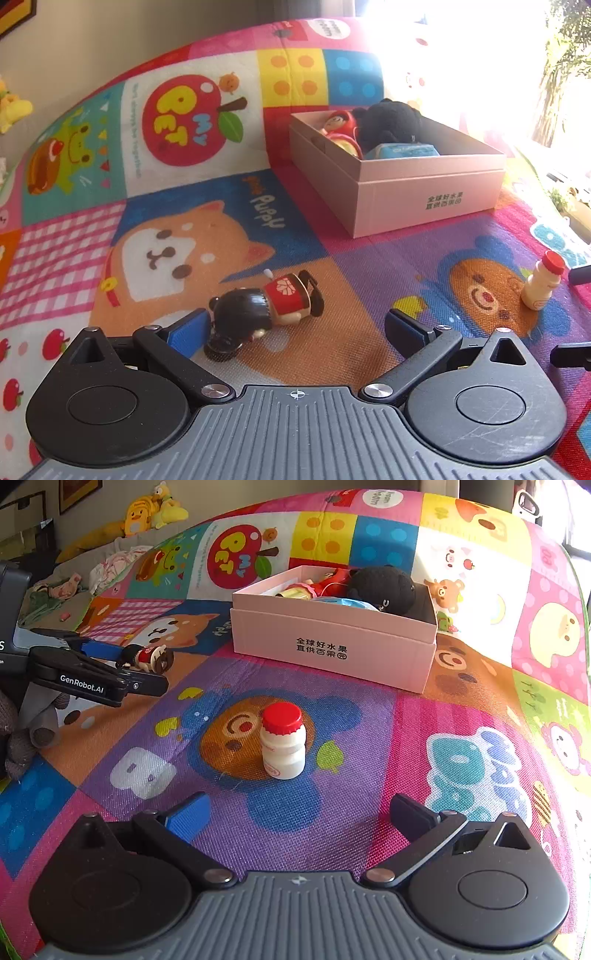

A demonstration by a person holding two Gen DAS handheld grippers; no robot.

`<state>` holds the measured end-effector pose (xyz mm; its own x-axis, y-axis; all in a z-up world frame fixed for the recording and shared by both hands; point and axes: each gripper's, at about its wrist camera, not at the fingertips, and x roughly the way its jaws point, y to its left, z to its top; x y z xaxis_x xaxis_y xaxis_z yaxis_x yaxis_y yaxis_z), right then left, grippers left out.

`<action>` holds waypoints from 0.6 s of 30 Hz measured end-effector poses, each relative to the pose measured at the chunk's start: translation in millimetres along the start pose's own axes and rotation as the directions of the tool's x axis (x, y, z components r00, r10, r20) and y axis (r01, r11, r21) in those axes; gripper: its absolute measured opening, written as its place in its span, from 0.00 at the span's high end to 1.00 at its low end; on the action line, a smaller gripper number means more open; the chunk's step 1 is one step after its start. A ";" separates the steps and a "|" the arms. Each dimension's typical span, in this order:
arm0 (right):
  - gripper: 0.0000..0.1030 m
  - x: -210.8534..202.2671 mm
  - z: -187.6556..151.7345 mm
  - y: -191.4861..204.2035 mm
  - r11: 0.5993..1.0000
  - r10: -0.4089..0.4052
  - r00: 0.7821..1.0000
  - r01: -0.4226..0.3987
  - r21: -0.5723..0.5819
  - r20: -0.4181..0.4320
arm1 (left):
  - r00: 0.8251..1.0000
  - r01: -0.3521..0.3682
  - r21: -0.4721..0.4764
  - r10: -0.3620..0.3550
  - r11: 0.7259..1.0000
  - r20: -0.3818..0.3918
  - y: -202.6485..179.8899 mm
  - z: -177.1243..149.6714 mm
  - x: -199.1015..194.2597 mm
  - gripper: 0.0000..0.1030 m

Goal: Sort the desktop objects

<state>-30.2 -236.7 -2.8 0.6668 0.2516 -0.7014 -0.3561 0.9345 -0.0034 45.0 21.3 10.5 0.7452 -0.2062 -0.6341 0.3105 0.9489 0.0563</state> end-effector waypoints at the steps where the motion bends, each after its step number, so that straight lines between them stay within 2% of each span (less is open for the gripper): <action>1: 0.00 0.3 0.4 -0.2 1.000 -0.001 1.000 0.001 0.000 0.000 | 1.000 -0.024 -0.010 0.024 1.000 0.005 -0.8 1.2 -0.2 0.00; 5: 0.00 0.3 0.1 -0.1 1.000 0.000 1.000 0.000 0.000 0.000 | 0.998 -0.063 -0.109 0.063 0.992 0.000 8.0 9.6 3.6 0.00; 9: 0.00 0.8 0.4 0.9 1.000 -0.003 1.000 0.003 -0.001 0.001 | 0.997 -0.083 -0.146 0.081 0.986 -0.019 4.6 13.5 8.7 0.01; 11: 0.00 0.9 0.5 0.8 1.000 -0.004 1.000 0.004 -0.002 0.001 | 0.996 -0.085 -0.156 0.083 0.984 -0.020 1.4 15.1 11.8 0.05; 15: 0.00 0.4 1.4 1.0 1.000 -0.008 1.000 0.008 -0.006 0.004 | 0.993 -0.120 -0.168 0.116 0.978 -0.036 0.7 14.9 21.2 0.28; 18: 0.00 0.3 1.6 1.1 1.000 -0.009 1.000 0.009 -0.006 0.004 | 0.996 -0.093 -0.157 0.091 0.983 -0.022 1.7 13.1 17.6 0.31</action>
<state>-29.4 -235.1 -1.8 0.6724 0.2442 -0.6987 -0.3541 0.9351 -0.0139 66.4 16.1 9.5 0.7570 -0.1137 -0.6434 0.1429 0.9897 -0.0067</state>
